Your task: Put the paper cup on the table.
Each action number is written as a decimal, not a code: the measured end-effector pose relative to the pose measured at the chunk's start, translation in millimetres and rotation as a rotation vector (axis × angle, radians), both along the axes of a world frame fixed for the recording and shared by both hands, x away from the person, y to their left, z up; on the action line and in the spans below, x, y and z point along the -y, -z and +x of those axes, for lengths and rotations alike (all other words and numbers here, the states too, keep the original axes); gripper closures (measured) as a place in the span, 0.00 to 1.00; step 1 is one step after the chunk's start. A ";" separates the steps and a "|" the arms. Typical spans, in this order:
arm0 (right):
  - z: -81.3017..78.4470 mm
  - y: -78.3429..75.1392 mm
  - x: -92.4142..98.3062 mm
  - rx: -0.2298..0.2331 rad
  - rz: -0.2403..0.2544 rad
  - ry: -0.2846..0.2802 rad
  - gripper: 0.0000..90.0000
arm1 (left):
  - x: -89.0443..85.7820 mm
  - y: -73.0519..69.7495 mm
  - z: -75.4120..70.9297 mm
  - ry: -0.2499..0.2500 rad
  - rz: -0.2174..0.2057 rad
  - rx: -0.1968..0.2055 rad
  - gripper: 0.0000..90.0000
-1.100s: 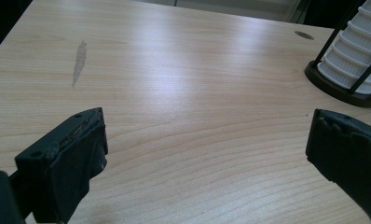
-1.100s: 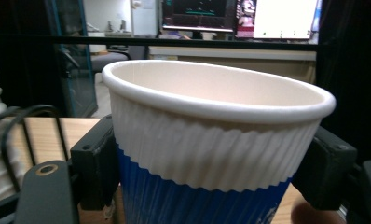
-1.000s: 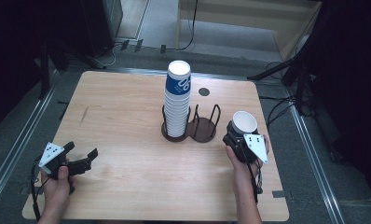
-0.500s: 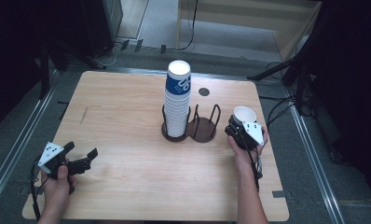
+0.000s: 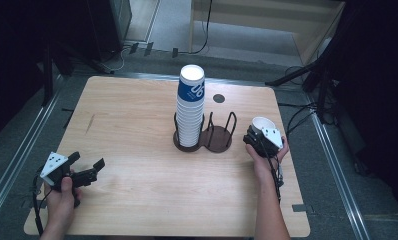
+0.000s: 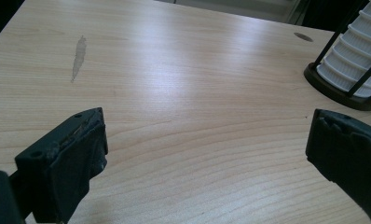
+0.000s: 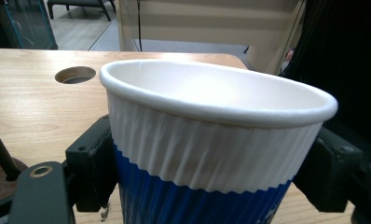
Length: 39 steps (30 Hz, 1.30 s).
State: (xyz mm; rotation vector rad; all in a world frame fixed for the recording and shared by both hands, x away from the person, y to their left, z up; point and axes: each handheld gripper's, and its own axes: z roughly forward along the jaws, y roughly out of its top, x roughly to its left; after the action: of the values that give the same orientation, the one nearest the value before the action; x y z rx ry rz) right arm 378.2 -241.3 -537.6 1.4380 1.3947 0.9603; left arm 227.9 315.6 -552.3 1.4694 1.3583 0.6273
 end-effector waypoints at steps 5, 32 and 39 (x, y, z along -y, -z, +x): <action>0.1 2.0 1.6 -0.026 0.014 -0.017 0.20 | -0.9 0.2 1.2 0.001 -0.012 -0.006 0.00; -42.2 -13.6 17.5 -0.018 0.126 -0.096 0.00 | -1.6 0.3 0.4 0.001 -0.023 0.002 0.00; -60.9 -21.7 20.0 0.026 0.120 -0.110 0.00 | -3.0 0.5 -0.2 0.000 -0.034 0.004 0.00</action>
State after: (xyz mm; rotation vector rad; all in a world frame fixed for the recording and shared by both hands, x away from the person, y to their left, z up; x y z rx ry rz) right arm 317.2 -261.3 -515.9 1.4423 1.4297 1.1466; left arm 227.7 318.6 -552.8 1.4403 1.3594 0.6049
